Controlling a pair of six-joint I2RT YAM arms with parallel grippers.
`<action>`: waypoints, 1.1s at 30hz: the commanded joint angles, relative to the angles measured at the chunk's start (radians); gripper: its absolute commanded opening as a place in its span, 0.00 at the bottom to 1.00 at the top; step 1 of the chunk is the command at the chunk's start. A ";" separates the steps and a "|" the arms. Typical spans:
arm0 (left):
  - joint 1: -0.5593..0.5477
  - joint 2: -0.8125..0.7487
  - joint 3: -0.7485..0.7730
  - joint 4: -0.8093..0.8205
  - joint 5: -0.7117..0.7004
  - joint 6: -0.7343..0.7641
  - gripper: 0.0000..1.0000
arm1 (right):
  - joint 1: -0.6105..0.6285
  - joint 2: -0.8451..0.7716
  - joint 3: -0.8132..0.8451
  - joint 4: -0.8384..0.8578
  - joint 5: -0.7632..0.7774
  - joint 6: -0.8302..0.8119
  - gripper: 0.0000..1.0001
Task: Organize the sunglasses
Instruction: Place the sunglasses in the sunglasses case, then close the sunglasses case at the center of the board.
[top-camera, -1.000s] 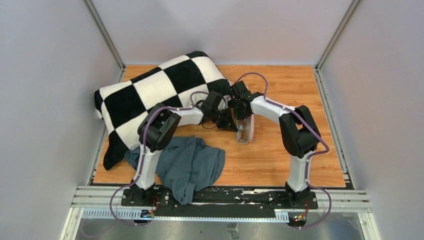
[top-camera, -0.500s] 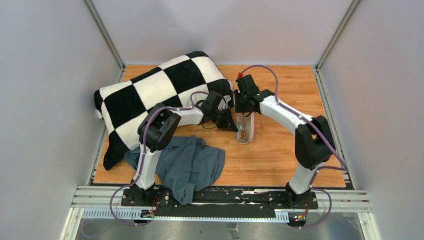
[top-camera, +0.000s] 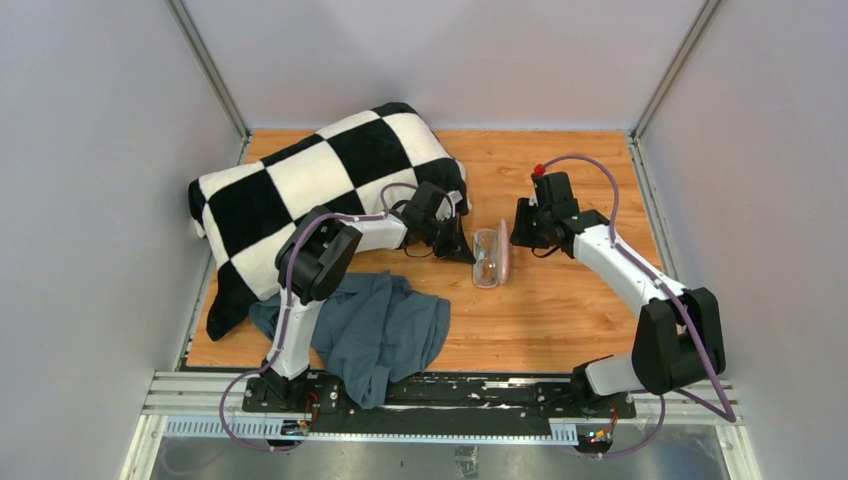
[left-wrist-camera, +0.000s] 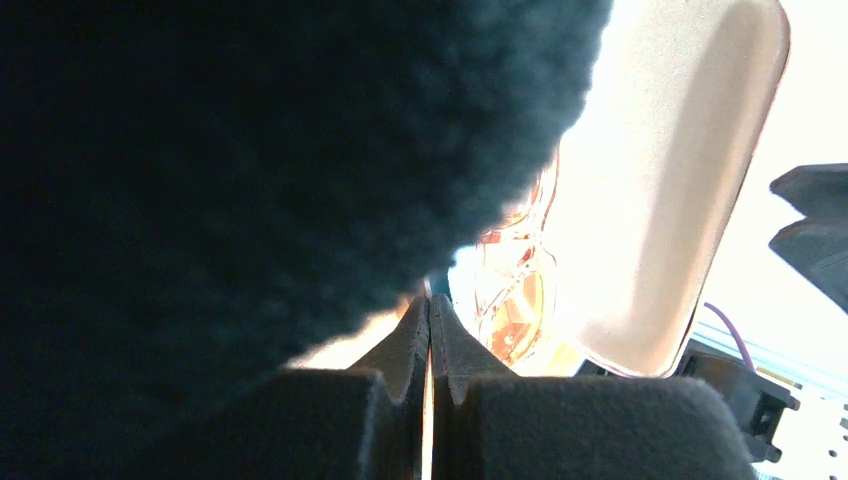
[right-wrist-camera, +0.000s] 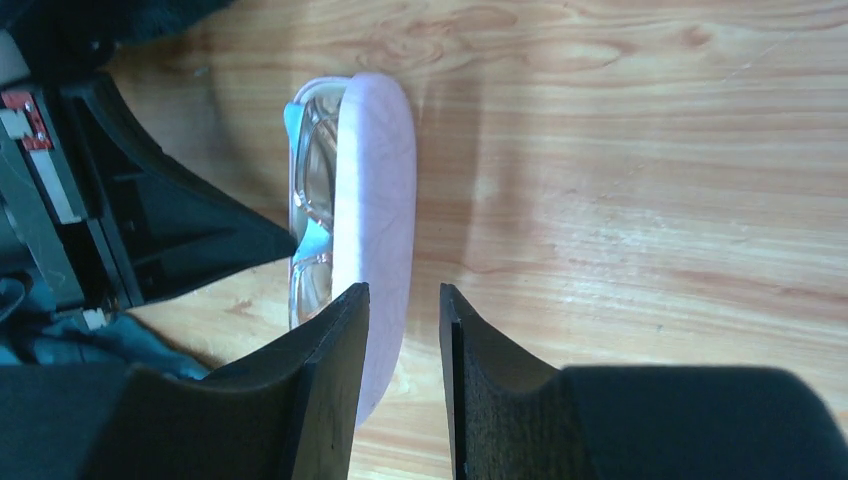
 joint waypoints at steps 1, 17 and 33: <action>0.008 0.015 -0.018 -0.028 -0.002 -0.006 0.00 | -0.025 -0.010 -0.034 0.008 -0.126 -0.008 0.38; 0.008 0.018 -0.015 -0.032 0.004 -0.008 0.00 | -0.069 0.070 -0.080 0.134 -0.285 0.051 0.29; 0.008 0.028 0.000 -0.033 0.007 -0.008 0.00 | -0.026 0.172 -0.104 0.215 -0.371 0.108 0.22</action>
